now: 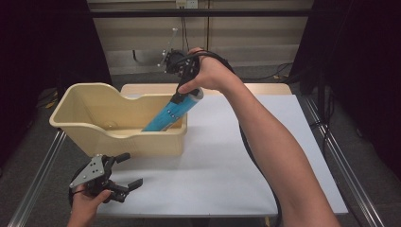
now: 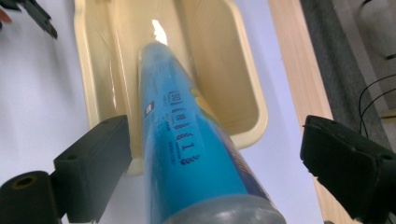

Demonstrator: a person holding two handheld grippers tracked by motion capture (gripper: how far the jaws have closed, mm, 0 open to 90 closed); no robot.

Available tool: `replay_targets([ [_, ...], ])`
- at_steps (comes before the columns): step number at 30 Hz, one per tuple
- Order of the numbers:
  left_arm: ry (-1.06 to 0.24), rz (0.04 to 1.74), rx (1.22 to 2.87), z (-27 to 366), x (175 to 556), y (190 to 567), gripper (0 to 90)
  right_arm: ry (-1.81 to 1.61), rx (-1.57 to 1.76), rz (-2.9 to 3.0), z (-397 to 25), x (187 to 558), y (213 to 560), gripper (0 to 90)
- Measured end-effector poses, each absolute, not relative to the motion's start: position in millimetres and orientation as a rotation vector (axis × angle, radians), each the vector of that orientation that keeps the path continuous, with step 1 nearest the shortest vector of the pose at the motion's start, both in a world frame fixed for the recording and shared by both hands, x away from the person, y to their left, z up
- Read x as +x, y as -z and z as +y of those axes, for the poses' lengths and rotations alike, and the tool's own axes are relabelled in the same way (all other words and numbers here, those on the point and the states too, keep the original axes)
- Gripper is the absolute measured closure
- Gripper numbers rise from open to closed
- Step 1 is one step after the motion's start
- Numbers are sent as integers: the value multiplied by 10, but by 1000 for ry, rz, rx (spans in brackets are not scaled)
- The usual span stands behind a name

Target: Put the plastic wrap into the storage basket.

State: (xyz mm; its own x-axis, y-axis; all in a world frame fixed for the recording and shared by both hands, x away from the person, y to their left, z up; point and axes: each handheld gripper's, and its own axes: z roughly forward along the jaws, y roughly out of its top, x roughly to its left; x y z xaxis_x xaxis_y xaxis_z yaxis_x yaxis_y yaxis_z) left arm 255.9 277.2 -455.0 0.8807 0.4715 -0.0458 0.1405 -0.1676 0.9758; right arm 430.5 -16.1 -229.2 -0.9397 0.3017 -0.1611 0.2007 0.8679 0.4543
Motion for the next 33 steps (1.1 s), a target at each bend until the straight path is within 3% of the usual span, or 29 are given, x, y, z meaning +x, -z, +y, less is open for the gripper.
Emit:
replay_targets([
  [33,-297,466,1767,2688,2549,4574,0,-1061,534,2654,-1080,3973,2511,39],
])
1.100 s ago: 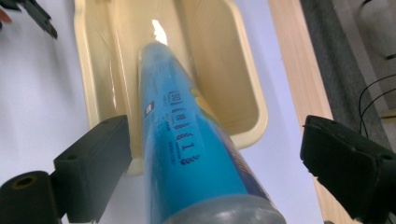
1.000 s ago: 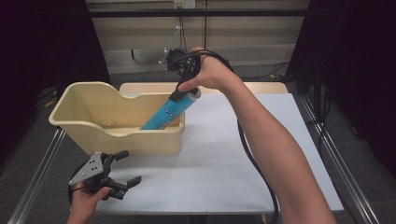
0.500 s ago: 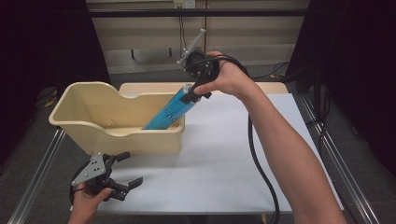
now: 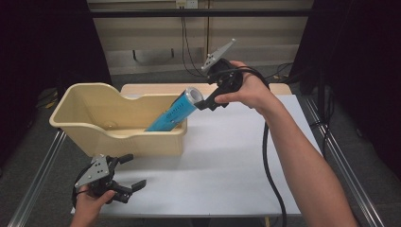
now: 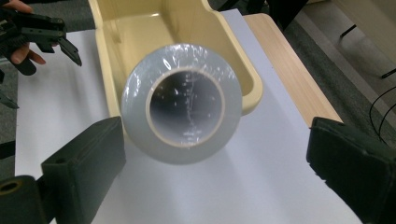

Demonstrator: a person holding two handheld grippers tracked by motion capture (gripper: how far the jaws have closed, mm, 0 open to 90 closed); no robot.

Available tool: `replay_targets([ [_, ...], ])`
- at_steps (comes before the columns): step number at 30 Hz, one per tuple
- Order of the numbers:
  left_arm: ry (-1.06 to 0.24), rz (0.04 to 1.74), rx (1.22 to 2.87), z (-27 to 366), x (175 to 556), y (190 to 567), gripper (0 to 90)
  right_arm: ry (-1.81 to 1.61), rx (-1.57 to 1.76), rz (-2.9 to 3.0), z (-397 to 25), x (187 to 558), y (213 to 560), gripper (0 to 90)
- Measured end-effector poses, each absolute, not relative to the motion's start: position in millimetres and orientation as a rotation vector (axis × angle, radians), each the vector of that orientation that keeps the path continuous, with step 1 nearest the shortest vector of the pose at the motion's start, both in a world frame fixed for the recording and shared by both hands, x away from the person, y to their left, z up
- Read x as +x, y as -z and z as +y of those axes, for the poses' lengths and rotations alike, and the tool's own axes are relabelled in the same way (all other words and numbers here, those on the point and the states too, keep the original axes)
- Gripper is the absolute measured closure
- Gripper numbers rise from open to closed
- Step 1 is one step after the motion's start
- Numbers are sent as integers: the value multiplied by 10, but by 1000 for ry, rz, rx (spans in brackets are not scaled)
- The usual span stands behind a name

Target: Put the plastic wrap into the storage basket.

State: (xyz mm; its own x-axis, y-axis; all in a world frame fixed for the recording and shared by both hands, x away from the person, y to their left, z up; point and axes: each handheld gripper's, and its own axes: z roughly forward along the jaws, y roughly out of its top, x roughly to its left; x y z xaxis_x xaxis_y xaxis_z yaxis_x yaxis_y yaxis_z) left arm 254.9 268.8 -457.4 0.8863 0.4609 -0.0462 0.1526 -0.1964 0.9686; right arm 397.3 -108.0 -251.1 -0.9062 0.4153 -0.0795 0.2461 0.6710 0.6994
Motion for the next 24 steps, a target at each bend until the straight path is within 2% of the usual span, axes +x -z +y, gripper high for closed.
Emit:
replay_targets([
  [24,-300,478,1768,2676,2553,4580,0,-1284,693,2455,-1786,3677,2971,35],
])
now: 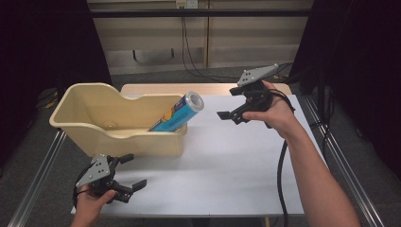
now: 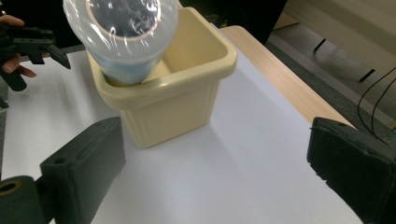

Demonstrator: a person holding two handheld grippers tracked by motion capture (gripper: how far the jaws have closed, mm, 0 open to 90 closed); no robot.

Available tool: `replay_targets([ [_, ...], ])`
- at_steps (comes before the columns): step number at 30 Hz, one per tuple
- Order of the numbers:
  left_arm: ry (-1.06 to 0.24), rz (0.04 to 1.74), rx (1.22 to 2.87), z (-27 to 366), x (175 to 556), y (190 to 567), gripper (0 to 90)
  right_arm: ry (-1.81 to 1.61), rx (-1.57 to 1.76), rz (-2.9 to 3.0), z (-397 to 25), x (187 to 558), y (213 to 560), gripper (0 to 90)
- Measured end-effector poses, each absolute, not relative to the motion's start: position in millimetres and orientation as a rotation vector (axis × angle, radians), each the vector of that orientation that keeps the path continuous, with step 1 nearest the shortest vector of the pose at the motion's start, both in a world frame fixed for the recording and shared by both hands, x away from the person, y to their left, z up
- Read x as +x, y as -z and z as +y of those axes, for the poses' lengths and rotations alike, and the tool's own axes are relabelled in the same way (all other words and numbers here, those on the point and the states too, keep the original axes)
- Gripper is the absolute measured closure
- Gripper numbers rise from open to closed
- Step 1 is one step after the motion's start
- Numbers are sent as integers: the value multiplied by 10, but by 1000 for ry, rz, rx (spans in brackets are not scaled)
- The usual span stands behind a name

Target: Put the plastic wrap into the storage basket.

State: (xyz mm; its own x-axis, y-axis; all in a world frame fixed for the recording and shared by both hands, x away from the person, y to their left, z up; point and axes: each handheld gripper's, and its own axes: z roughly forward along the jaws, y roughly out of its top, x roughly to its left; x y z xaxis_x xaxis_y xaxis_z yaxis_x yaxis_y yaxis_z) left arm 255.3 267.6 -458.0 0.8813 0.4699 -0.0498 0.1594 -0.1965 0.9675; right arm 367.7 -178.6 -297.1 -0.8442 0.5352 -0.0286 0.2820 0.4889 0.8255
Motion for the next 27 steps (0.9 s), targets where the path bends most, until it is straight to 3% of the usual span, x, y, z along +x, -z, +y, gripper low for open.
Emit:
replay_targets([
  [27,-302,489,1751,2680,2552,4576,0,-1402,826,2314,-2284,3352,3461,29],
])
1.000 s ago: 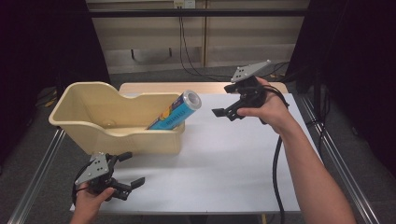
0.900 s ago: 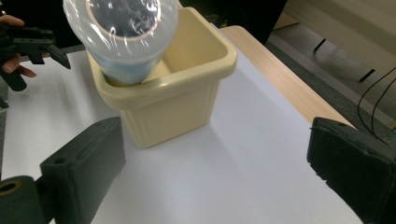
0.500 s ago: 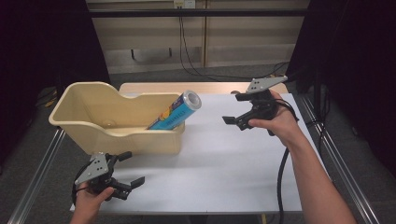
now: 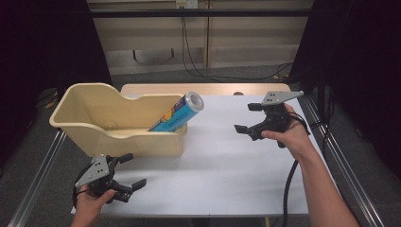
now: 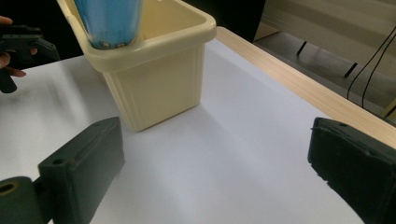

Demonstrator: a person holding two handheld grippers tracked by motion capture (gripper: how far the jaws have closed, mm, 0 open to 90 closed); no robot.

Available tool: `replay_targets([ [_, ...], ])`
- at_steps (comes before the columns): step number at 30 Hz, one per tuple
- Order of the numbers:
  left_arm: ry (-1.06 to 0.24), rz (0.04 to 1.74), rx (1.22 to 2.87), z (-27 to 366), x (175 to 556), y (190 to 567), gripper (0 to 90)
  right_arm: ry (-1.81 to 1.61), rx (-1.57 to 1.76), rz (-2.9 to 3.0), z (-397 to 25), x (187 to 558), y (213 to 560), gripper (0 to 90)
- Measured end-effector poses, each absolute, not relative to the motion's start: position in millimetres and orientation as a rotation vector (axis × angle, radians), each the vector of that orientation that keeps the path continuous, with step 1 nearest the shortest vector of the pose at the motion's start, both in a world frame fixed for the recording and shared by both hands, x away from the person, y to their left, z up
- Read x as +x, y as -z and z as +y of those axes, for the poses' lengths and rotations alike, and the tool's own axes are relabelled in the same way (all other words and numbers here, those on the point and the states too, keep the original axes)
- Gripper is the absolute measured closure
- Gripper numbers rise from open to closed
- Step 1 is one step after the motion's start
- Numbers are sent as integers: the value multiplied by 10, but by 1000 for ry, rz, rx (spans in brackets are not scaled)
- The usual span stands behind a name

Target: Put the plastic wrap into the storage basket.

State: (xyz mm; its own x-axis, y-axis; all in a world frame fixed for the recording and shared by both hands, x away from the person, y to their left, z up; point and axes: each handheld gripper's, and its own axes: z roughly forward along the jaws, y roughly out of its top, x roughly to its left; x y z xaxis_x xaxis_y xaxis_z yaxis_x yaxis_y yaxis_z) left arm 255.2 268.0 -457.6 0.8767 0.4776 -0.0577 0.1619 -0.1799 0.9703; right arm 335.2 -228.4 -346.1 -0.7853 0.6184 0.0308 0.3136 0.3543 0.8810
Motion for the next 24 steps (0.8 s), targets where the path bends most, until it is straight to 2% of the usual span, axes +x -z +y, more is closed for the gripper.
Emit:
replay_targets([
  [24,-313,481,1756,2700,2556,4566,0,-1484,874,2185,-2612,2998,3870,23],
])
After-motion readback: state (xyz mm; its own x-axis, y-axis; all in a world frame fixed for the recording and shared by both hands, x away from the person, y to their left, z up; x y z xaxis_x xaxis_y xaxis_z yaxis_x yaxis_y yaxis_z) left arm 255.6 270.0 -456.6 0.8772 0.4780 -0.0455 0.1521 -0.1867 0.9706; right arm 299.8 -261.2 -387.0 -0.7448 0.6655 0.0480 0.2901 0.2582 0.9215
